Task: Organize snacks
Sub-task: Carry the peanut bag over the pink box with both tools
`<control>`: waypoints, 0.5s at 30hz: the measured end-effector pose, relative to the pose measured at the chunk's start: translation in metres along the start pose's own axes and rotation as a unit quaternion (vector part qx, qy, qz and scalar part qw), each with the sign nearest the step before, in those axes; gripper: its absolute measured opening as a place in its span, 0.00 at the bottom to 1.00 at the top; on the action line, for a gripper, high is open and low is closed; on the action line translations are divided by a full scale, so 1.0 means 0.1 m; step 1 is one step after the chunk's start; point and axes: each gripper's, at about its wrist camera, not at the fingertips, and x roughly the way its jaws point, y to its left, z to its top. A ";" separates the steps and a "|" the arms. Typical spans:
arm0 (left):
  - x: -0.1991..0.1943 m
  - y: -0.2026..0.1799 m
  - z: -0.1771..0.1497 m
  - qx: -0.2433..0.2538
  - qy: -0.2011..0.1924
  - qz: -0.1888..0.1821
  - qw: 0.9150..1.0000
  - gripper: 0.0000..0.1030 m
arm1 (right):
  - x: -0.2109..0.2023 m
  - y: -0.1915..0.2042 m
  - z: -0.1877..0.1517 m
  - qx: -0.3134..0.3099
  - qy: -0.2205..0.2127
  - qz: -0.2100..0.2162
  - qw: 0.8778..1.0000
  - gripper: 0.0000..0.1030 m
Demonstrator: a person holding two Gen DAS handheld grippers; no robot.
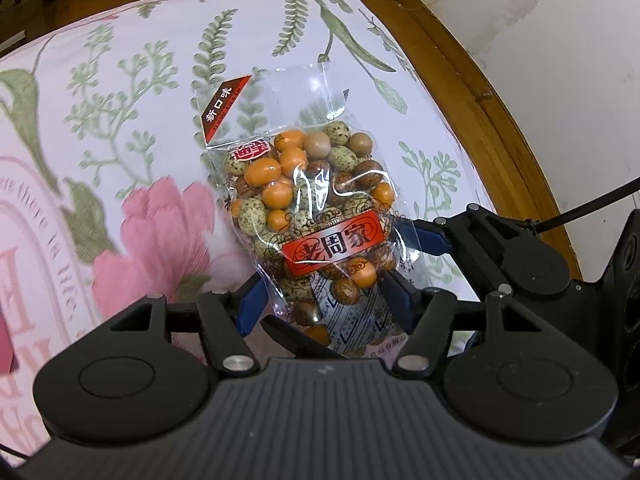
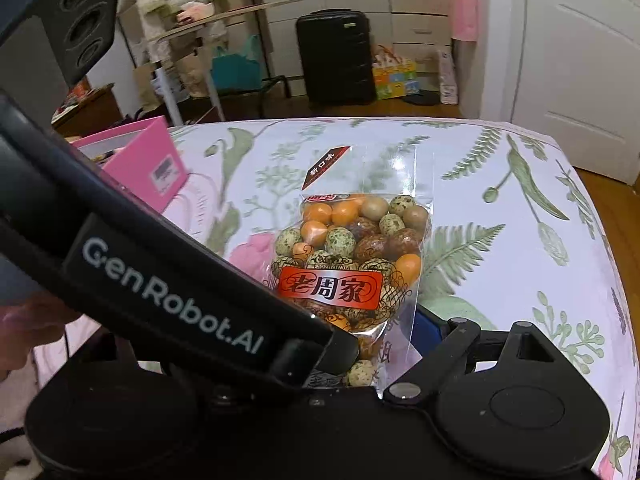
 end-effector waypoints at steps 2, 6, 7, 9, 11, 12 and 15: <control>-0.10 0.04 -0.08 -0.004 -0.001 0.002 1.000 0.60 | -0.05 0.09 0.00 -0.008 0.002 0.007 1.000 0.89; -0.31 0.13 -0.22 -0.014 -0.007 0.011 1.000 0.60 | -0.13 0.31 0.01 -0.021 0.005 0.030 0.999 0.89; -0.37 0.17 -0.26 -0.018 -0.009 0.013 1.000 0.60 | -0.15 0.36 0.03 -0.024 0.007 0.037 0.999 0.89; -0.50 0.26 -0.33 -0.027 -0.015 0.017 0.999 0.60 | -0.18 0.47 0.07 -0.032 0.008 0.053 0.998 0.89; -0.65 0.37 -0.41 -0.037 -0.023 0.020 0.999 0.61 | -0.21 0.58 0.12 -0.042 0.004 0.074 0.996 0.90; -0.73 0.43 -0.45 -0.040 -0.028 0.023 0.999 0.61 | -0.22 0.64 0.16 -0.045 0.000 0.088 0.995 0.90; -0.98 0.66 -0.59 -0.061 -0.054 0.023 0.996 0.61 | -0.21 0.84 0.27 -0.061 -0.009 0.120 0.991 0.90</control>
